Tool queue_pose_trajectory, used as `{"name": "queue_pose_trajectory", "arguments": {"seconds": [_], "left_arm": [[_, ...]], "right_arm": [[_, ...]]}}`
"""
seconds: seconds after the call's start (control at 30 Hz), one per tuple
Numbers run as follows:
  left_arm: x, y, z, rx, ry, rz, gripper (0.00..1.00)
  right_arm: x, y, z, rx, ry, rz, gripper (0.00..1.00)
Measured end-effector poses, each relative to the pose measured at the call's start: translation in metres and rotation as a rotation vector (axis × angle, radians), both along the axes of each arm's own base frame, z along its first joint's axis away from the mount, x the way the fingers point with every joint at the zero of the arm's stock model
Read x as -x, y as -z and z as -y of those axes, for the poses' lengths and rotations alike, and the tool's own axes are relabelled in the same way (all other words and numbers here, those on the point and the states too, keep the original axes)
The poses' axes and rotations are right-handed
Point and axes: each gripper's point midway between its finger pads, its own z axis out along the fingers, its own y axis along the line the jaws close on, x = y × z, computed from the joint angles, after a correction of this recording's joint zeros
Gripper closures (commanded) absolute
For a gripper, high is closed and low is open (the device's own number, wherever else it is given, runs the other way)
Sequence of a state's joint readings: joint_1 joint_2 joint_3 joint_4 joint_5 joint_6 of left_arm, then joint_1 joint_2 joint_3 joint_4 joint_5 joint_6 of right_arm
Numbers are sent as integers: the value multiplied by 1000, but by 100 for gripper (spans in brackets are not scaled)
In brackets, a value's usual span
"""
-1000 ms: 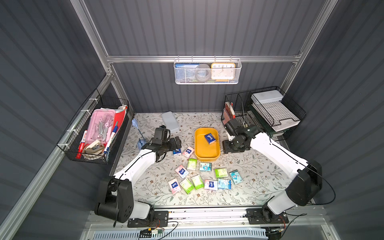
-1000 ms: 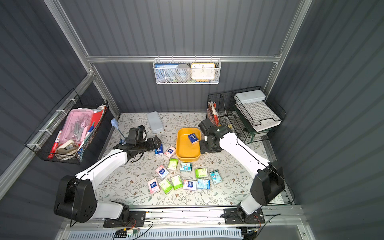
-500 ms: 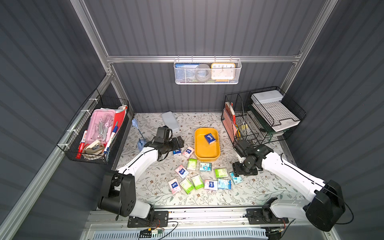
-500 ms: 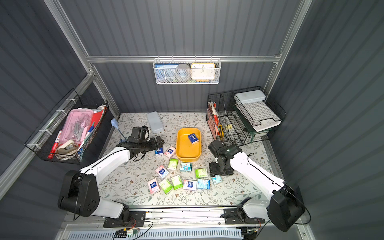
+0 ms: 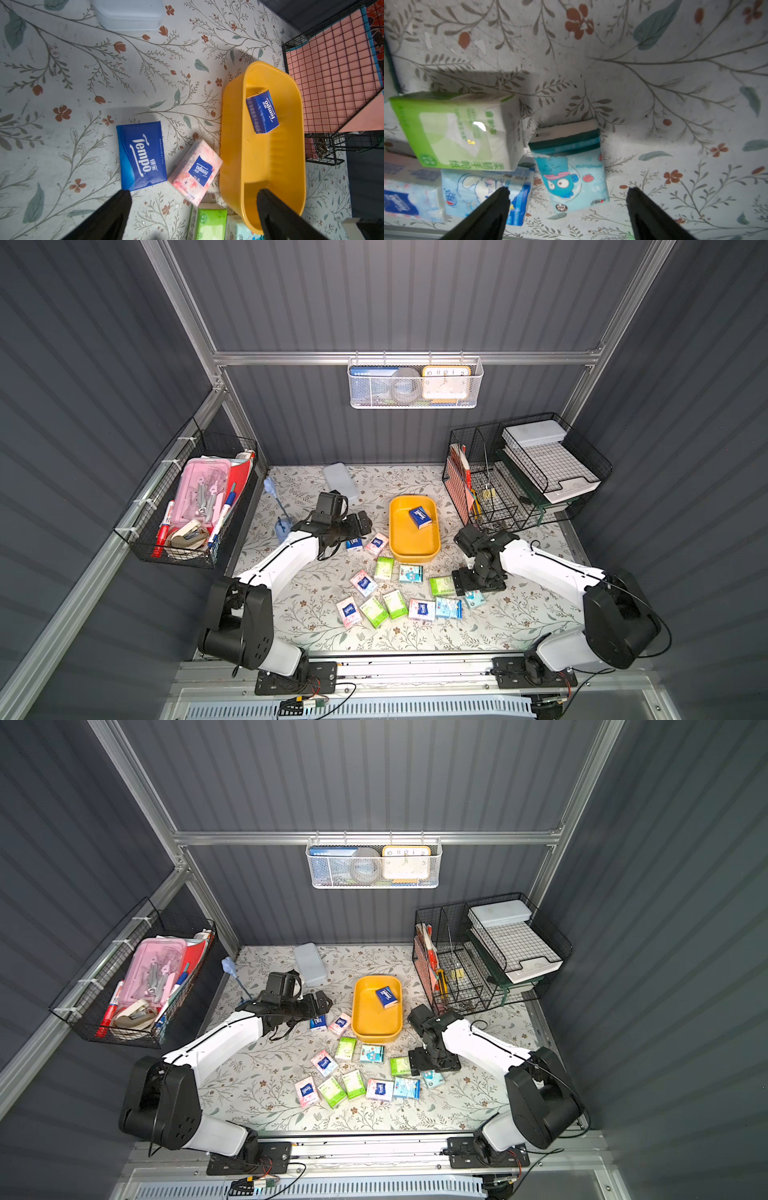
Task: Put the pocket tissues into the storage box
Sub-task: Pick up the pocket tissues from the center of the board.
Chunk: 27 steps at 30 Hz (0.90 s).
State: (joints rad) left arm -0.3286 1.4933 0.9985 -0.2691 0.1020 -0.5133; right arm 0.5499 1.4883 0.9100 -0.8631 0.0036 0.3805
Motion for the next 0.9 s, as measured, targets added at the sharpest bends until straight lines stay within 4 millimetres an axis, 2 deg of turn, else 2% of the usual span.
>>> {"name": "queue_pose_trajectory", "arguments": {"seconds": [0.4, 0.53, 0.9], "left_arm": [[1, 0, -1, -5, -4, -4, 1], [1, 1, -2, -6, -4, -5, 1], [1, 0, -1, -6, -4, -4, 1]], "right_arm": [[7, 29, 4, 31, -1, -48, 20], [4, 30, 4, 33, 3, -40, 24], [2, 31, 5, 42, 22, -26, 43]]}}
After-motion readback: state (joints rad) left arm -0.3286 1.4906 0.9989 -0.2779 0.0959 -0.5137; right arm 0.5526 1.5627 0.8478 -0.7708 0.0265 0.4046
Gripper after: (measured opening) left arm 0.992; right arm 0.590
